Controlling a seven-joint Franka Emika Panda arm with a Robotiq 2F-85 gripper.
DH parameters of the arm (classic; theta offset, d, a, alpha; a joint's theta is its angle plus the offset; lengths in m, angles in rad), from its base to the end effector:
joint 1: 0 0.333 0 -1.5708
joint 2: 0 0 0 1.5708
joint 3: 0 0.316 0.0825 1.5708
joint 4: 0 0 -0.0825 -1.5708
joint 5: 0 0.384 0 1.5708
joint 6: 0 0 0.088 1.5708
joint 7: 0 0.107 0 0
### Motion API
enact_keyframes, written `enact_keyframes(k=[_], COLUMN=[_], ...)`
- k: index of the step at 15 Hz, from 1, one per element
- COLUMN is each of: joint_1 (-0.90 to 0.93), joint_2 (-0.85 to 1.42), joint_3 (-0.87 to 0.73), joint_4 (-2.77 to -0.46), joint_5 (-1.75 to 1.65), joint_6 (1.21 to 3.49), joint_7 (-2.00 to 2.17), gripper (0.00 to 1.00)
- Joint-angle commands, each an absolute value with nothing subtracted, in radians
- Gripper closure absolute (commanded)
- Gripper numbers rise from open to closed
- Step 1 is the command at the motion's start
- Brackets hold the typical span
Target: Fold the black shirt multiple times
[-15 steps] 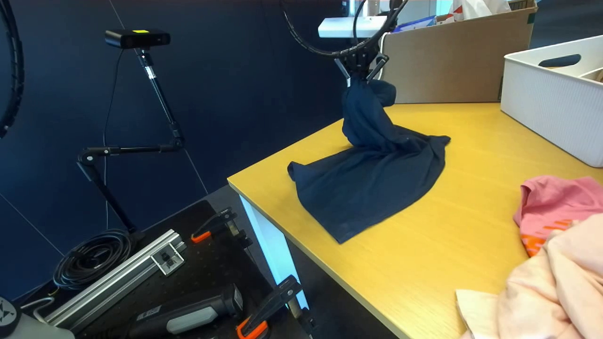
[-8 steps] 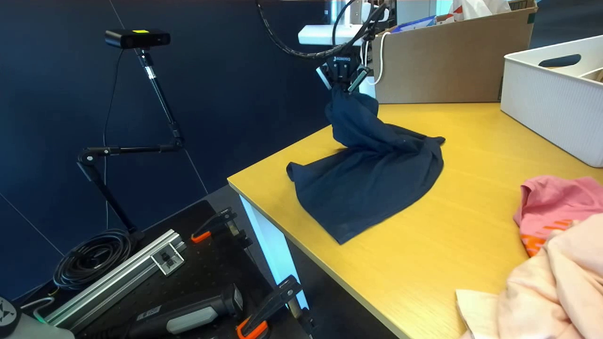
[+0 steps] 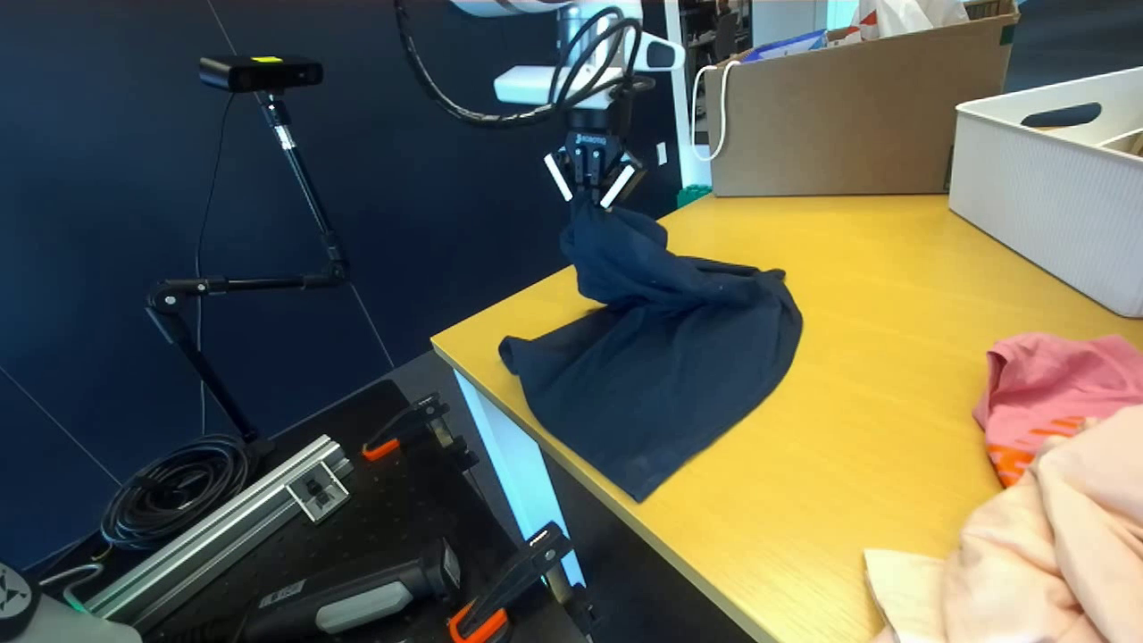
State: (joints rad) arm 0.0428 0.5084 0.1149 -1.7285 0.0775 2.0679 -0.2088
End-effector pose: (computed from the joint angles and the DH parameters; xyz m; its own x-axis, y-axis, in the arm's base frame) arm 0.6401 0.0995 0.2784 0.9383 0.3159 -0.1405 0.2954 -0.9437 -0.1489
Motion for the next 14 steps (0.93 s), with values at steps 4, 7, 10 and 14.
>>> enact_keyframes(k=[4, 7, 10, 14], joint_1=[-0.020, -0.069, -0.116, -0.145], joint_2=[0.303, 0.238, 0.142, -0.065], joint_3=[0.104, 0.084, 0.059, 0.004], joint_4=[-2.154, -2.338, -2.522, -2.719], joint_5=[0.213, 0.259, 0.285, 0.263], joint_6=[2.184, 2.295, 2.415, 2.568], joint_7=[-0.249, -0.300, -0.376, -0.453], gripper=[0.84, 0.53, 0.32, 0.02])
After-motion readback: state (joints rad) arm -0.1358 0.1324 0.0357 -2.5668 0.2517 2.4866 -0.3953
